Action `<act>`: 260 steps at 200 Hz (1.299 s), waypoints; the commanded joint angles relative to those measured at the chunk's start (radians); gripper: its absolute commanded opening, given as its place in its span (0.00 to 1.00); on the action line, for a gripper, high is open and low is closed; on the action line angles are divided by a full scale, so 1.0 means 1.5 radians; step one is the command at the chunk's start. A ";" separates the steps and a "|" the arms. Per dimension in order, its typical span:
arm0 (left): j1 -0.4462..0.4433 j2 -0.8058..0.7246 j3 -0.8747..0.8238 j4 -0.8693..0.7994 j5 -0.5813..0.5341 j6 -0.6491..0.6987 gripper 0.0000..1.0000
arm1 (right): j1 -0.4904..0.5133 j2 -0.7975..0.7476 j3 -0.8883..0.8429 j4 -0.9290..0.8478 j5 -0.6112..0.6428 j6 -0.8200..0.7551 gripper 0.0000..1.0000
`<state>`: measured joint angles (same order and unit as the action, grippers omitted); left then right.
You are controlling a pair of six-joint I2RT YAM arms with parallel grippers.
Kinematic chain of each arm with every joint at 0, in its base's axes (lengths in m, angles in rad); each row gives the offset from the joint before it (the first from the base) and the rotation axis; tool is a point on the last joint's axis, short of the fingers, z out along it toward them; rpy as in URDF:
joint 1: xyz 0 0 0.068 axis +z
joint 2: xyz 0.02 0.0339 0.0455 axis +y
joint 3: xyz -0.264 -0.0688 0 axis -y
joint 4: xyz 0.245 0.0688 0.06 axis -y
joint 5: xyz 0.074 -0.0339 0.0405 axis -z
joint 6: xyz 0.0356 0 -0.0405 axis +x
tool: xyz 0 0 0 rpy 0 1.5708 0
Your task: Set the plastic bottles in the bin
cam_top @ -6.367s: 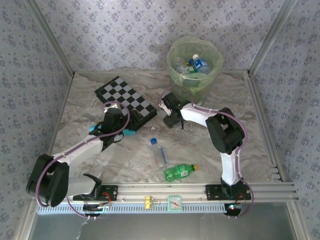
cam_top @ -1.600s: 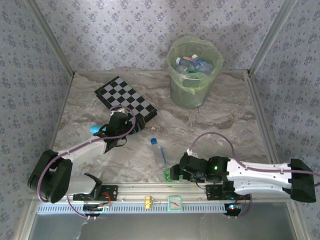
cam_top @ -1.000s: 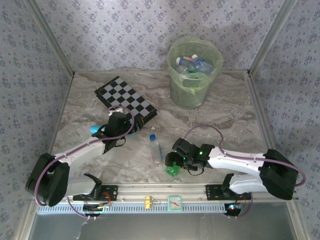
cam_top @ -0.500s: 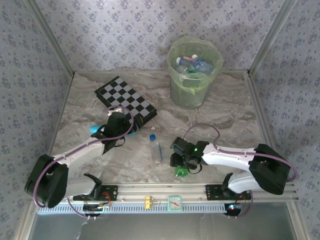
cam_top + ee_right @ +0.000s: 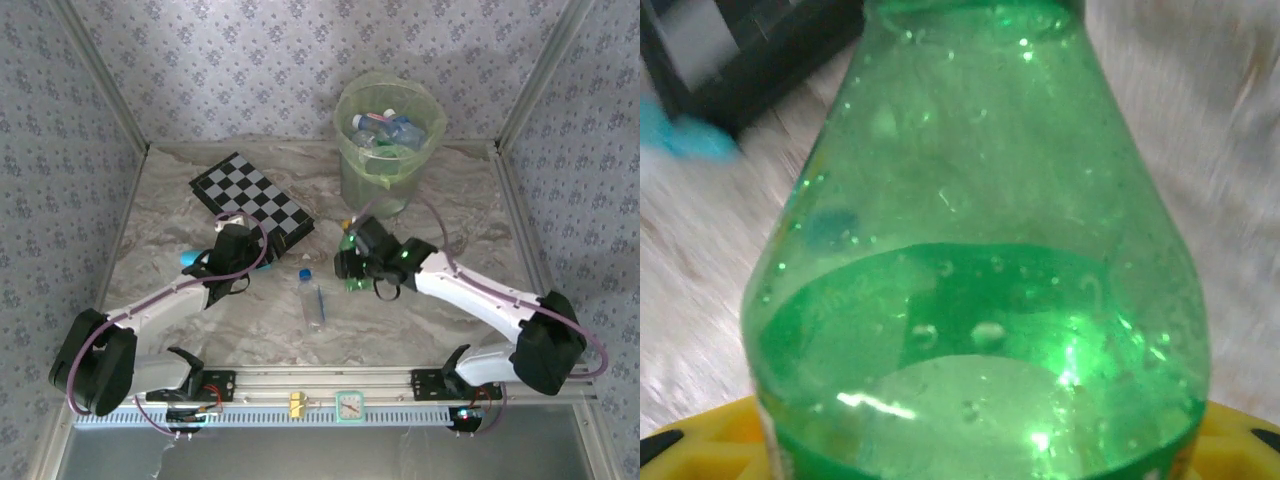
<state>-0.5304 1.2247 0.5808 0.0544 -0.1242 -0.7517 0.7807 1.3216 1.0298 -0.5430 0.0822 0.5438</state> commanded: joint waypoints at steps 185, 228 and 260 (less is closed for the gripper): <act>-0.007 -0.041 0.040 -0.059 0.007 0.032 1.00 | -0.311 0.380 0.809 -0.209 0.084 -0.512 0.41; -0.008 -0.039 0.056 -0.065 0.021 0.054 1.00 | -0.314 0.463 0.873 -0.205 0.192 -0.591 0.40; -0.008 -0.030 0.057 -0.070 0.023 0.048 1.00 | -0.311 0.490 0.873 -0.198 0.239 -0.623 0.40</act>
<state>-0.5331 1.1801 0.6296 -0.0315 -0.1024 -0.6952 0.3145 2.0209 2.3051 -0.8314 0.3317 -0.3107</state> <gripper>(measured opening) 0.997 0.510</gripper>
